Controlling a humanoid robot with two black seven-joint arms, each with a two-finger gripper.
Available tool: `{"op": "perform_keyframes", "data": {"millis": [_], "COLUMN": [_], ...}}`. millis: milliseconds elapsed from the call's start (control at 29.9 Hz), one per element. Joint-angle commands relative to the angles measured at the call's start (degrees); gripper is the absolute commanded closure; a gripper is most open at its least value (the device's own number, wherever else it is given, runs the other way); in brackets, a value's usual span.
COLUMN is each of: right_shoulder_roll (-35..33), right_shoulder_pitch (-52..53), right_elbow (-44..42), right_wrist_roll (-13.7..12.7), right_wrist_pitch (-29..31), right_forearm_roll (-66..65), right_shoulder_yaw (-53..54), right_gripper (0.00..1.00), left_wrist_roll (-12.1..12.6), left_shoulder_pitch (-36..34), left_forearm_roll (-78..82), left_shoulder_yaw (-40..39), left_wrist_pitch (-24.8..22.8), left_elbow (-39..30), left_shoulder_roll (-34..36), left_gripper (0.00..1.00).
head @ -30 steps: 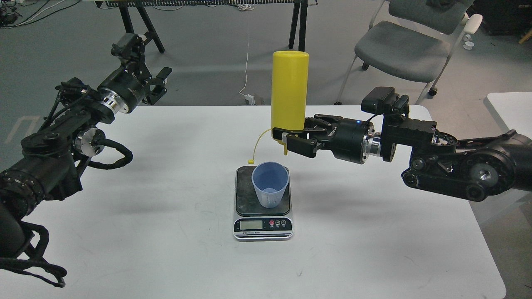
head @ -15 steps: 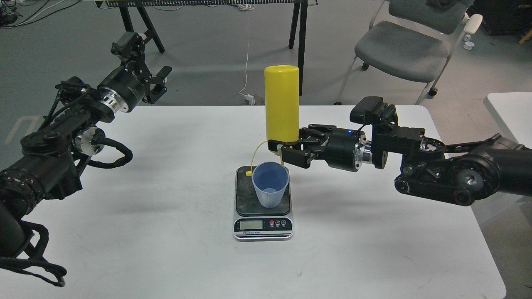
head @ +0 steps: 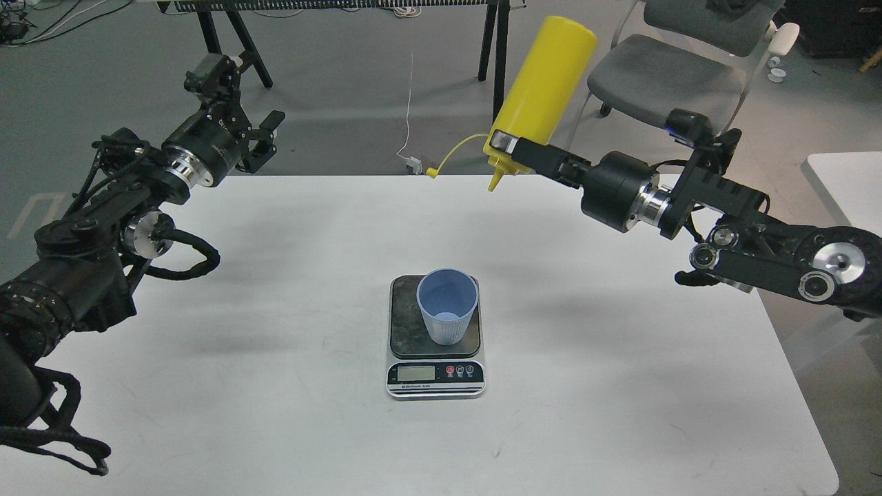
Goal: Pour seasoning into cup on scale with both arms
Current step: 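Turn the bottle upright and move it back toward its spot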
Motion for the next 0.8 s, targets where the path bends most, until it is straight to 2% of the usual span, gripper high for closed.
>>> {"op": "perform_keyframes", "data": {"millis": [0, 100, 167, 234, 367, 468, 601, 768], "right_shoulder_roll": [-3.79, -4.15, -4.15, -3.80, -2.31, 0.94, 6.21, 12.37], "right_shoulder_pitch": [-9.03, -19.48, -26.16, -32.23, -43.83, -51.57, -58.27, -59.59], "right_elbow": [0.30, -0.93, -0.85, -0.41, 2.57, 3.90, 3.90, 3.37], "right_wrist_roll": [1.60, 1.60, 1.60, 1.60, 1.60, 1.60, 1.60, 1.60], "right_wrist_pitch": [14.10, 27.65, 33.02, 36.00, 36.00, 36.00, 36.00, 36.00], "right_forearm_roll": [19.45, 36.41, 46.52, 52.70, 59.92, 61.25, 62.66, 62.40], "right_shoulder_yaw": [12.20, 23.62, 30.04, 35.58, 45.52, 50.89, 56.96, 60.04], "right_gripper": [0.64, 0.64, 0.64, 0.64, 0.61, 0.49, 0.48, 0.48], "left_wrist_roll": [0.00, 0.00, 0.00, 0.00, 0.00, 0.00, 0.00, 0.00], "left_shoulder_pitch": [0.04, 0.04, 0.13, 0.13, 0.31, 0.48, 0.48, 0.48], "left_forearm_roll": [0.00, 0.00, 0.00, 0.00, -0.09, 0.00, 0.00, 0.00], "left_shoulder_yaw": [0.00, 0.00, 0.00, 0.00, -0.26, -0.08, 0.00, 0.09], "left_wrist_pitch": [0.01, 0.01, 0.01, 0.01, 0.01, 0.01, 0.01, 0.01], "left_elbow": [0.00, 0.00, 0.00, 0.00, 0.00, 0.09, 0.27, 0.27], "left_shoulder_roll": [-0.12, -0.12, -0.12, -0.12, -1.69, -2.49, -2.49, -2.58], "left_gripper": [0.01, 0.01, 0.01, 0.01, 0.01, 0.01, 0.01, 0.01]}}
